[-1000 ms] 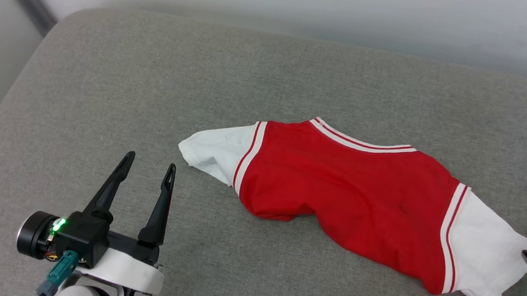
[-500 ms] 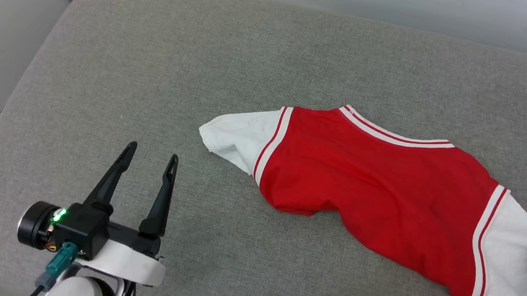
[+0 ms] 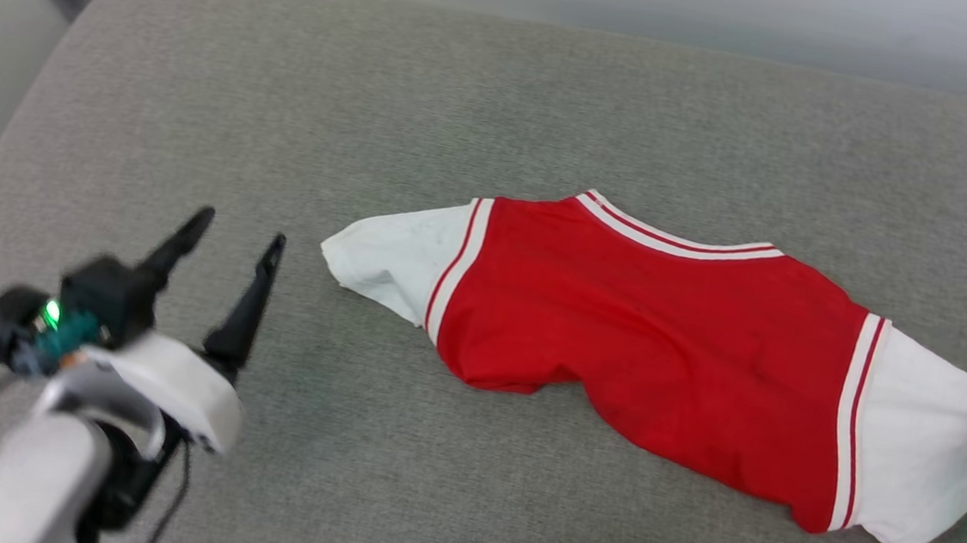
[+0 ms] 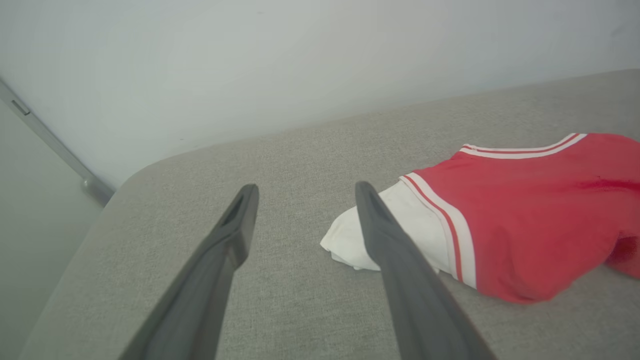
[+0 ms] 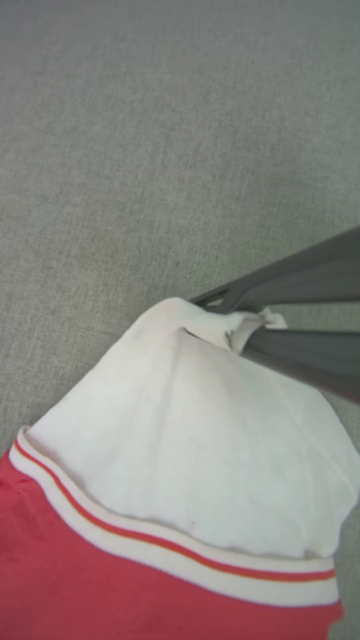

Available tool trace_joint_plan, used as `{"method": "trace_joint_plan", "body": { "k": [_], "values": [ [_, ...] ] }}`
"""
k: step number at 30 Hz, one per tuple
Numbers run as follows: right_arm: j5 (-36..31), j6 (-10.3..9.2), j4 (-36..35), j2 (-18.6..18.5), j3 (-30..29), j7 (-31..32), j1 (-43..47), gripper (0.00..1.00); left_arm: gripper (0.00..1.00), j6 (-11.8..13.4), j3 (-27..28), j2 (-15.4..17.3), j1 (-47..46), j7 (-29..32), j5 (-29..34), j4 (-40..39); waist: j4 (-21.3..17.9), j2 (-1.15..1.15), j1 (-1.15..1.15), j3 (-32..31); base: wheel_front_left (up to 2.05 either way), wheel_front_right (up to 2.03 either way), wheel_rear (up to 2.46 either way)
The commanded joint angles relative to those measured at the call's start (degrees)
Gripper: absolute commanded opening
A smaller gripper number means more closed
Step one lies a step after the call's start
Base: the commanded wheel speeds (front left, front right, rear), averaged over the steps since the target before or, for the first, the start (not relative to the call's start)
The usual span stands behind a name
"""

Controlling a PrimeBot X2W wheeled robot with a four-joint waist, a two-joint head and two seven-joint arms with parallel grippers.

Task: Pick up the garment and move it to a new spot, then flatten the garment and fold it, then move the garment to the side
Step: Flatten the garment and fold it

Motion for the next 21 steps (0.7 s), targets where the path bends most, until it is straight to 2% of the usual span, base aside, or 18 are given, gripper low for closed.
{"method": "trace_joint_plan", "body": {
  "k": [1,3,8,12,16,21],
  "values": [
    [0.03,-0.06,-0.47,-0.34,0.02,-0.01,-0.10,0.00,1.00,-0.53,0.22,0.61,-1.28,0.84,-0.49,0.10,-0.91,0.00,-0.01,0.38,0.00,0.00,0.00],
    [0.32,-0.06,-2.60,-0.19,-0.12,0.29,-0.18,0.00,1.00,-2.62,0.80,2.01,-4.46,6.03,-3.46,0.67,-1.93,0.00,-0.01,1.01,0.00,0.00,0.00],
    [1.09,-0.06,-6.81,1.59,-0.03,1.22,-1.81,0.00,1.00,-7.62,-0.03,5.17,-12.28,23.42,-11.95,4.18,-4.29,0.00,-0.01,3.18,0.00,0.00,0.00],
    [0.46,-0.06,-8.83,2.33,0.98,1.65,-2.99,0.00,1.00,-10.04,-1.31,6.96,-18.20,35.14,-16.95,7.37,-5.82,0.00,-0.01,5.16,0.00,0.00,0.00],
    [-0.11,-0.06,-9.82,2.99,1.55,1.42,-3.62,0.00,1.00,-11.16,-2.82,7.39,-22.48,42.23,-19.45,10.90,-7.07,0.00,-0.01,6.88,0.00,0.00,0.00],
    [-0.57,-0.06,-10.81,3.50,1.88,1.30,-4.48,0.00,1.00,-12.34,-5.03,7.28,-25.41,47.26,-21.60,13.82,-8.25,0.00,-0.01,8.82,0.00,0.00,0.00]
  ]
}}
